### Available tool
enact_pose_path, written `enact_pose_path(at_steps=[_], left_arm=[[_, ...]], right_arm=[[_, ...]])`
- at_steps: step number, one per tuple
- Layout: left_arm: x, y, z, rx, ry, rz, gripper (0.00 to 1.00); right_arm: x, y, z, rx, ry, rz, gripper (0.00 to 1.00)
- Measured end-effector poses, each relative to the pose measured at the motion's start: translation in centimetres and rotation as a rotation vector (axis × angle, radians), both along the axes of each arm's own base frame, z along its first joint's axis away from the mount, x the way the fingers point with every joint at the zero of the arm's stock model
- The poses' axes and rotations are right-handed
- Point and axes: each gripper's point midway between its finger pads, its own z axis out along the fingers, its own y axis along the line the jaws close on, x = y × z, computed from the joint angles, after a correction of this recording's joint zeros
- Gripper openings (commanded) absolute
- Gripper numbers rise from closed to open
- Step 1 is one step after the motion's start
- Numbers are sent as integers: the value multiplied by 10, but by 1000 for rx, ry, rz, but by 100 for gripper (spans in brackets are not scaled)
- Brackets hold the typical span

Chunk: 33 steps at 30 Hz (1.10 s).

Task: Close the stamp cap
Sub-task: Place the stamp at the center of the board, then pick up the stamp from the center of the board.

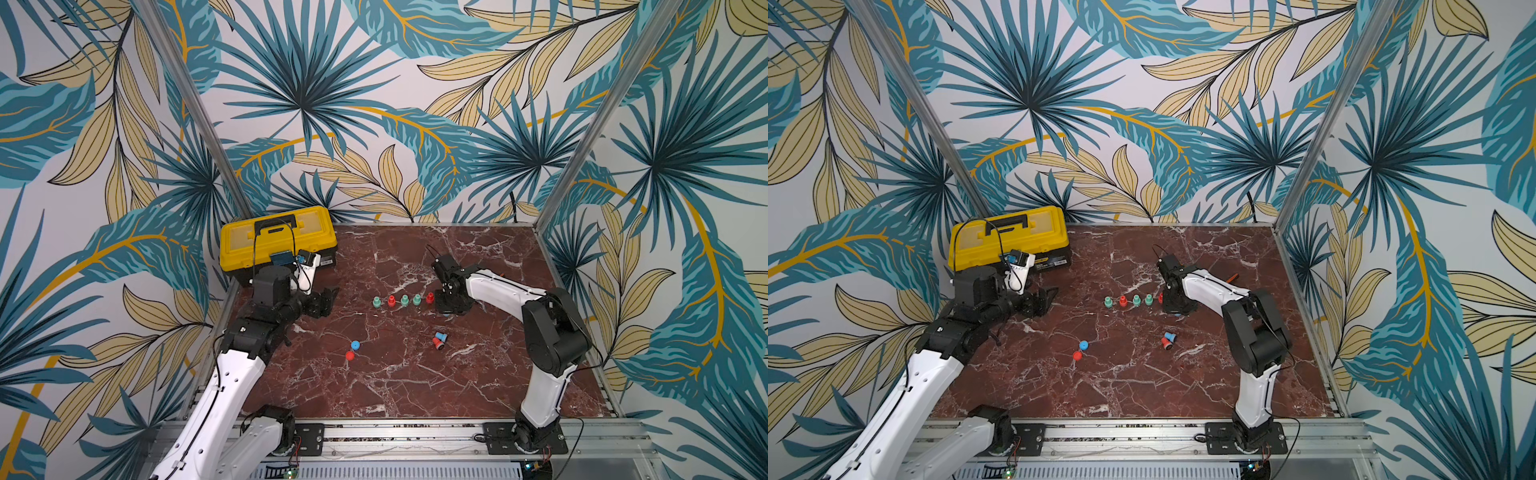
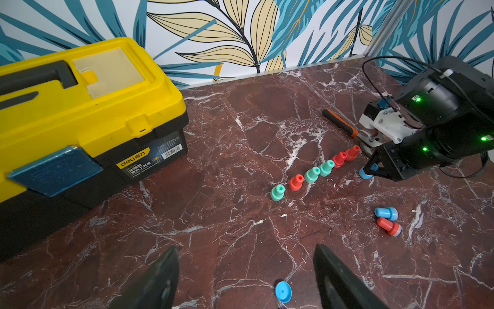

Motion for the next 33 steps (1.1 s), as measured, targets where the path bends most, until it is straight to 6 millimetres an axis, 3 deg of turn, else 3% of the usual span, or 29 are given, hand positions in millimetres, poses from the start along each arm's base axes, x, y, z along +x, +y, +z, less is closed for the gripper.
enact_pose_path(at_steps=[3, 7, 13, 19, 25, 29, 33], left_arm=[[0, 0, 0, 0, 0, 0, 81], [1, 0, -1, 0, 4, 0, 81], [2, -1, -3, 1, 12, -1, 81], [2, -2, -4, -1, 15, -7, 81], [2, -2, -4, -2, 16, -8, 80], [2, -3, -6, -5, 25, -13, 80], [3, -4, -7, -7, 29, -14, 80]], right_arm=[[0, 0, 0, 3, 2, 0, 24], [-1, 0, 0, 5, 7, 0, 32], [-5, -1, 12, 5, 7, 2, 33], [-11, 6, 48, 50, -26, 51, 31], [-43, 32, 58, 58, 47, 186, 30], [-72, 44, 50, 28, 146, 257, 30], [-87, 47, 34, -19, 231, 291, 30]])
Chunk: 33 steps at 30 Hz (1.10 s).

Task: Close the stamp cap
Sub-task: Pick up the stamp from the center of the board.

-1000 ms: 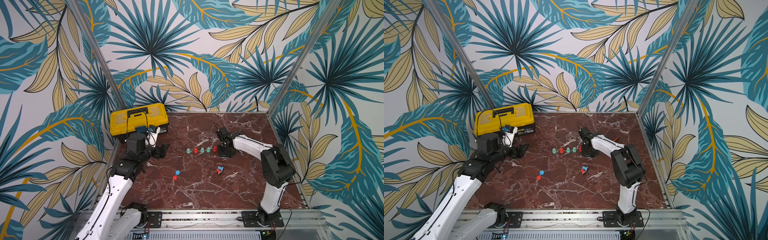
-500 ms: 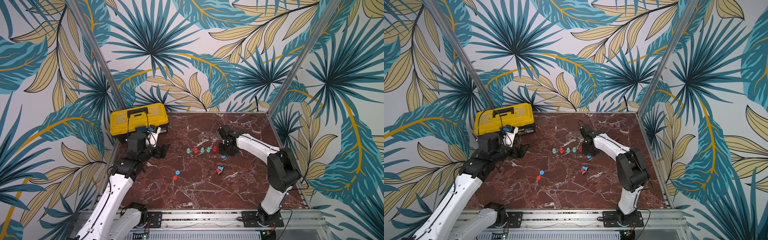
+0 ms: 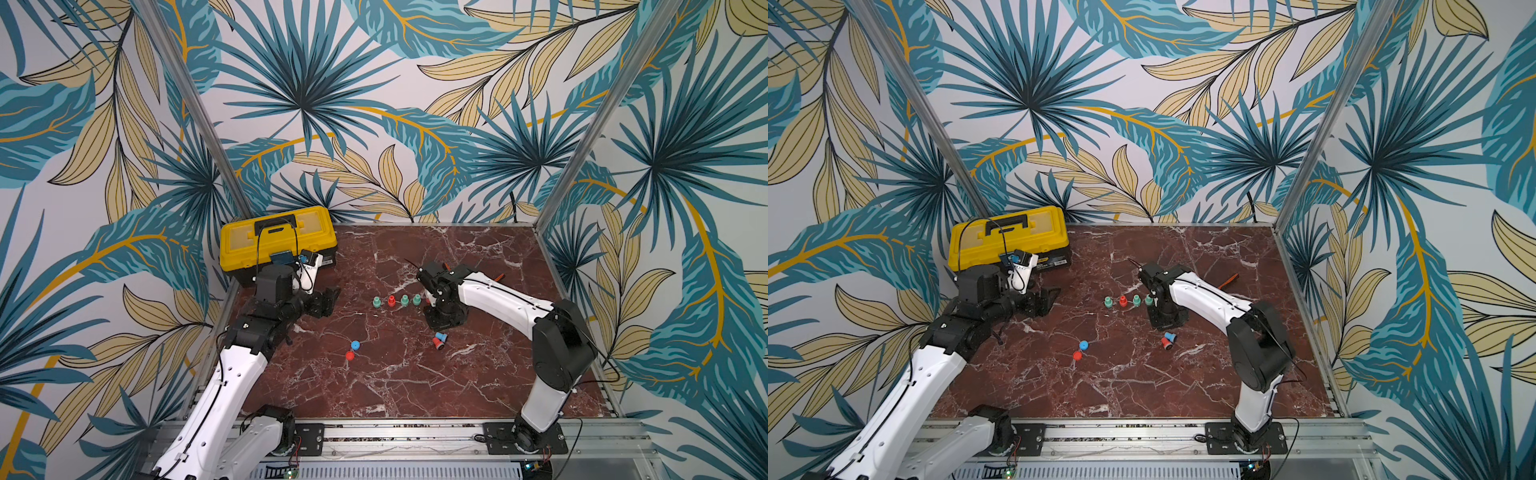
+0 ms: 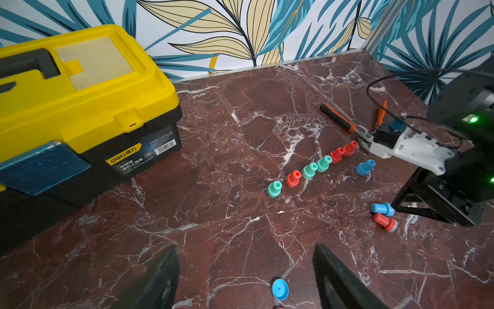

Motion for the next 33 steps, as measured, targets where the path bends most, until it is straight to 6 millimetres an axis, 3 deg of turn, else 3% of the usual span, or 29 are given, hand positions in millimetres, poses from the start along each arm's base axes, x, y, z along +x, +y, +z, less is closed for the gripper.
enact_pose_path(at_steps=[5, 14, 30, 33], left_arm=[[0, 0, 0, 0, 1, 0, 80], [0, 0, 0, 0, 0, 0, 81], [-2, -3, 1, -15, 2, -10, 80], [-2, -3, 2, -17, 0, -12, 80]], right_arm=[[-6, 2, -20, -48, 70, 17, 30], [-7, 8, -39, -80, 122, 45, 30], [-18, 12, -54, -114, 170, 70, 29], [-21, 14, -54, -120, 173, 78, 24]])
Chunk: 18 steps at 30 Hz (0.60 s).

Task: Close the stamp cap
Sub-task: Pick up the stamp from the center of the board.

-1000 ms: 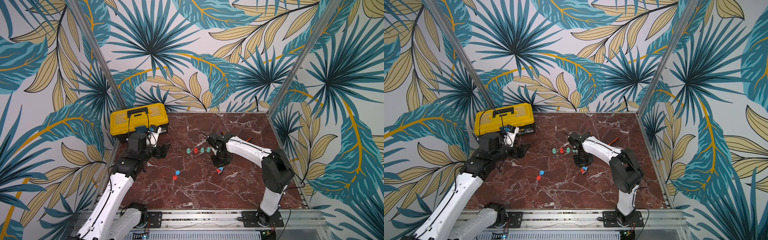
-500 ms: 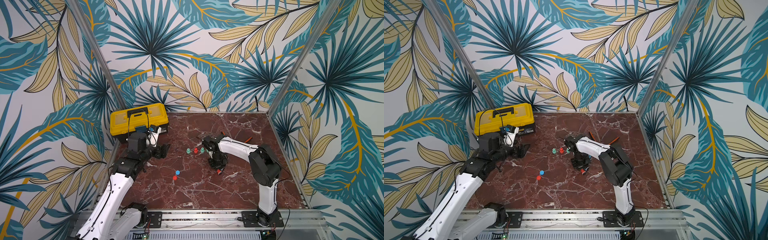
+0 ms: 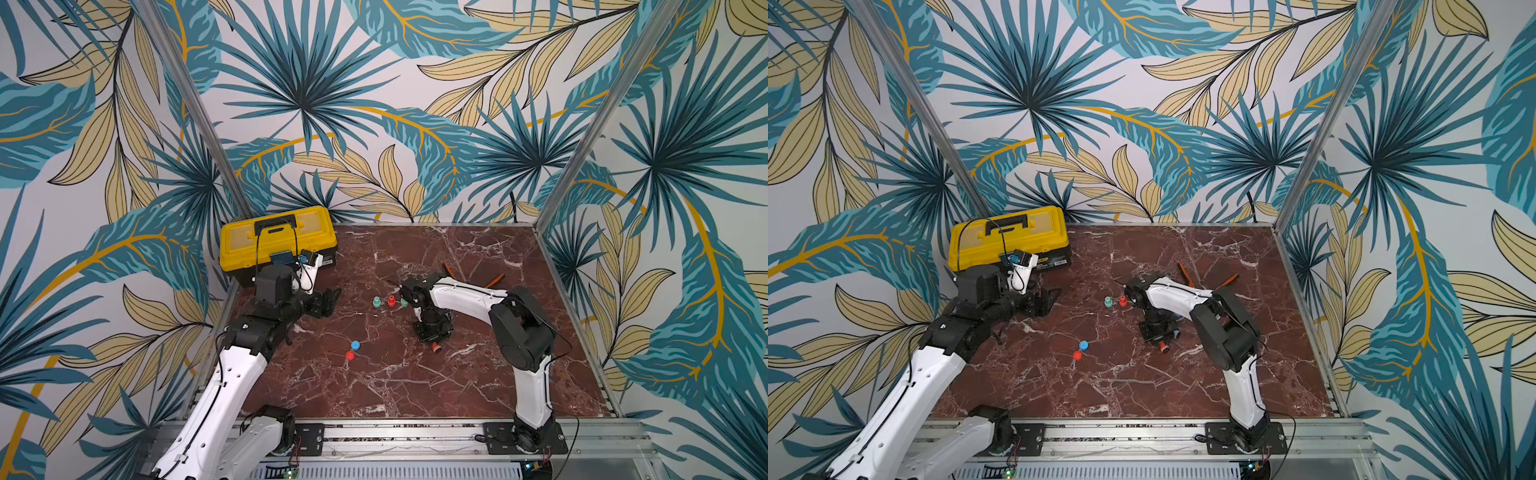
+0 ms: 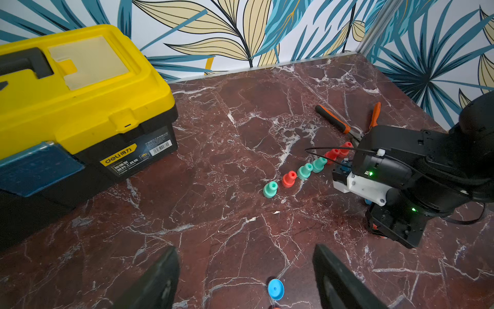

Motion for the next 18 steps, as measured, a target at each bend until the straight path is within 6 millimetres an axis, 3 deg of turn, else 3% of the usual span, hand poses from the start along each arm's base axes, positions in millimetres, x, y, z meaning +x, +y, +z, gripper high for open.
enact_pose_path(at_steps=[6, 11, 14, 18], left_arm=[[-1, 0, 2, -6, -3, 2, 80], [-2, -4, 2, -24, 3, -13, 79], [-4, -7, 3, -52, 12, -20, 78], [-2, -14, 12, -119, 2, -33, 77]], right_arm=[[-4, 2, 0, -19, -3, -1, 11], [-3, 9, 8, 6, -39, -29, 9], [7, 24, 31, 102, -119, -76, 8], [23, 50, 84, 308, -258, -154, 8]])
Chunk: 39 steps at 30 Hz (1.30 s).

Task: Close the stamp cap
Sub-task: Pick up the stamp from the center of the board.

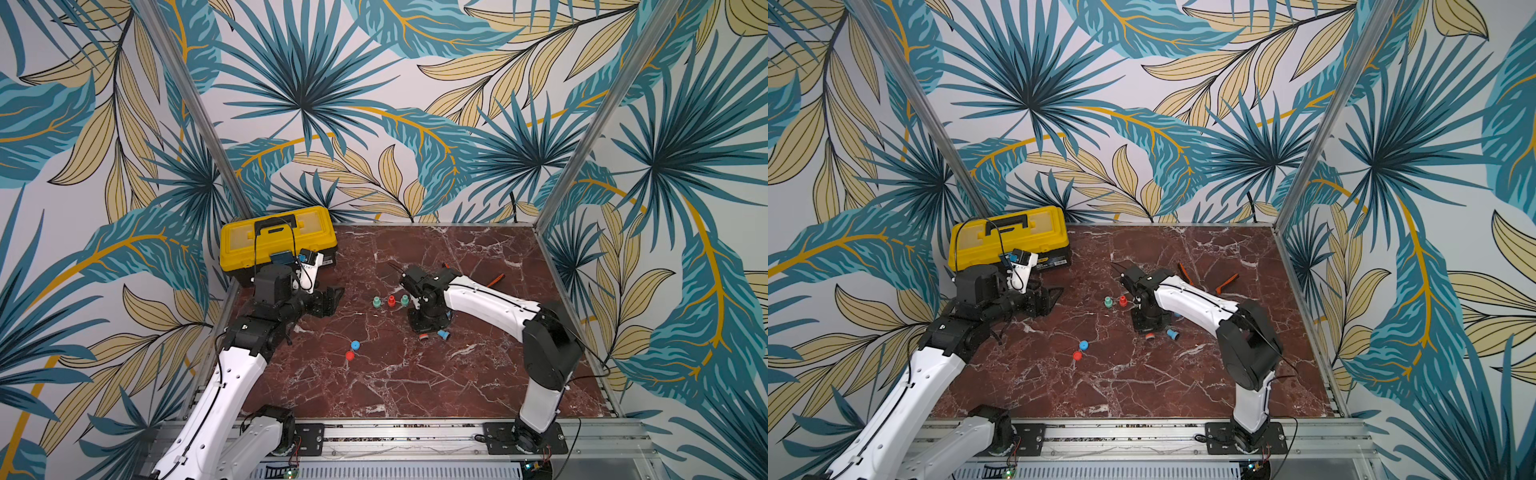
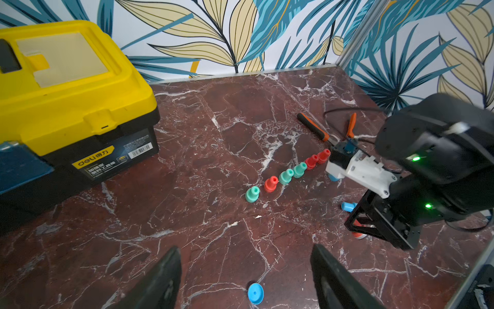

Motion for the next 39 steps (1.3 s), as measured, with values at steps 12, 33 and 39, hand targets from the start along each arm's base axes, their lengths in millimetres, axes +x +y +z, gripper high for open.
enact_pose_path(at_steps=[12, 33, 39], left_arm=[[-16, -64, 45, -134, -133, -179, 75], [-20, -94, 93, -185, -258, -246, 70], [-15, -103, 95, -190, -246, -260, 62]], right_arm=[[37, 75, 167, 735, -290, -207, 7], [37, 100, 267, 1334, -308, -377, 5], [35, 102, 275, 1370, -307, -367, 5]])
